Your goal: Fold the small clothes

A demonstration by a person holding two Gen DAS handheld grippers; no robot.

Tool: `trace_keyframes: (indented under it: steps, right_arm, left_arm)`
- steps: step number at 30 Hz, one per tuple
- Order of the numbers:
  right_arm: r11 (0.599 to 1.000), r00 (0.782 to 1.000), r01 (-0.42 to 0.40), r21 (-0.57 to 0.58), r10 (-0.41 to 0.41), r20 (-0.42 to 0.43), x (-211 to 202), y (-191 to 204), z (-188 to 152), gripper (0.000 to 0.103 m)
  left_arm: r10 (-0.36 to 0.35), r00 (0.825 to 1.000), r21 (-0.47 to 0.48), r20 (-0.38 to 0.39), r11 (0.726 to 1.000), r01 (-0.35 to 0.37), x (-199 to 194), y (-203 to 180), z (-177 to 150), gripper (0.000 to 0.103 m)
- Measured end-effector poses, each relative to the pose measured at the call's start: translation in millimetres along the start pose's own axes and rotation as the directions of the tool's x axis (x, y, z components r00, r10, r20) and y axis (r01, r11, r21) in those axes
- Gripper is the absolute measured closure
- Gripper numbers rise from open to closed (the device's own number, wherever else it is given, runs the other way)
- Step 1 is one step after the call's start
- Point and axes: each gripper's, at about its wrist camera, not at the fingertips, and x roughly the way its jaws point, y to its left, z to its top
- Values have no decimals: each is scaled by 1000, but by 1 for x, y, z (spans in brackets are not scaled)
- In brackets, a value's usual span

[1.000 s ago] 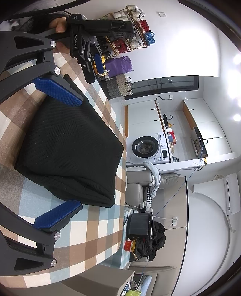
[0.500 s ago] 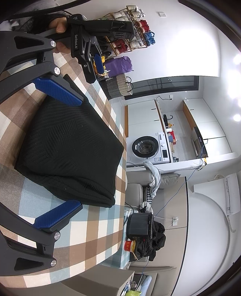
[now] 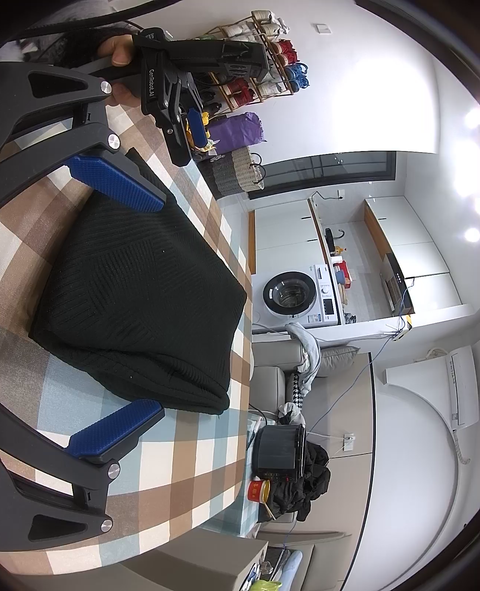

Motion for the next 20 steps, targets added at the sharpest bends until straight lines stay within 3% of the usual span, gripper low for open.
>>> trace_keyframes:
  steps: [20]
  right_arm:
    - [1000,1000,1,1,-1,-1,0,0,0,0]
  left_arm:
    - [-2,1000,-1,9,1000,2,-2,-1,-1,0]
